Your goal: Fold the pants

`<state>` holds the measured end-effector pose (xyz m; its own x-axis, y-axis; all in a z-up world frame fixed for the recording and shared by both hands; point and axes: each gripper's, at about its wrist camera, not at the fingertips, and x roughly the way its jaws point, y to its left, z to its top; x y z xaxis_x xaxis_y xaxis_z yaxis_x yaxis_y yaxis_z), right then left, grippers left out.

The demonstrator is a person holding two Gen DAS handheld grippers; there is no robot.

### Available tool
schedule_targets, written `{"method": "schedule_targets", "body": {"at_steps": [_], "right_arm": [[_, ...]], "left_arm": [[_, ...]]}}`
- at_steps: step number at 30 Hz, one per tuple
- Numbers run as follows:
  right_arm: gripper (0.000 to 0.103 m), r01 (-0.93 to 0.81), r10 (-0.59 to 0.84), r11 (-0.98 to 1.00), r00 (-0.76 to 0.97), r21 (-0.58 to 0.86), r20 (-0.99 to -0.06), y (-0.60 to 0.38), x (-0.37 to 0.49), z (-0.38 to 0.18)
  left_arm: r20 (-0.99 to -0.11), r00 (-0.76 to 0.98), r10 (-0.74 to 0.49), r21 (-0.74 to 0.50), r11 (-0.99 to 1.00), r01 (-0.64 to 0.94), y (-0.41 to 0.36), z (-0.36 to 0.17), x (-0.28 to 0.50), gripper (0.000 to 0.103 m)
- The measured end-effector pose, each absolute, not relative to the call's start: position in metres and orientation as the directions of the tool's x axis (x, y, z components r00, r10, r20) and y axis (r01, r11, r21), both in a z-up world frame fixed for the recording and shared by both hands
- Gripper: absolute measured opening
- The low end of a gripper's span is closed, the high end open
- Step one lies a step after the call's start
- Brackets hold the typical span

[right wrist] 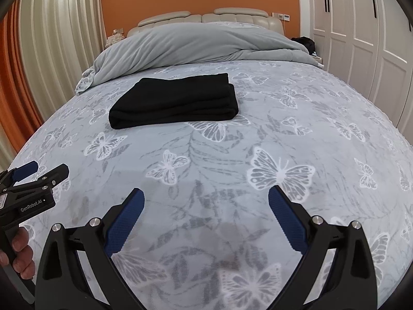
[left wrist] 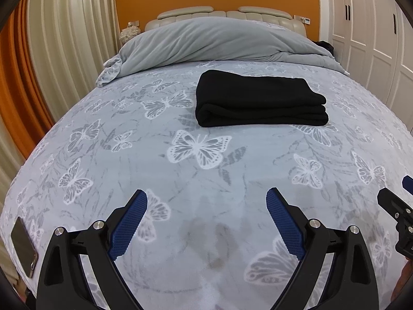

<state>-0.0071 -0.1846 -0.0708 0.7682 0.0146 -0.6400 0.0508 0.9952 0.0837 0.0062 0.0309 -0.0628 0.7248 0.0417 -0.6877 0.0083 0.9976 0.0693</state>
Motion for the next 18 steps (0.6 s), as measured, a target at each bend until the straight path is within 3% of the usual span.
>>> {"method": "schedule_targets", "body": {"at_steps": [18], "right_arm": [[0.095, 0.041, 0.022, 0.996, 0.764, 0.083, -0.645, -0.1828, -0.0089, -0.0731]], "left_arm": [[-0.686, 0.727, 0.018, 0.042, 0.999, 0.015, 0.0348, -0.0634, 0.0063, 0.091]]}}
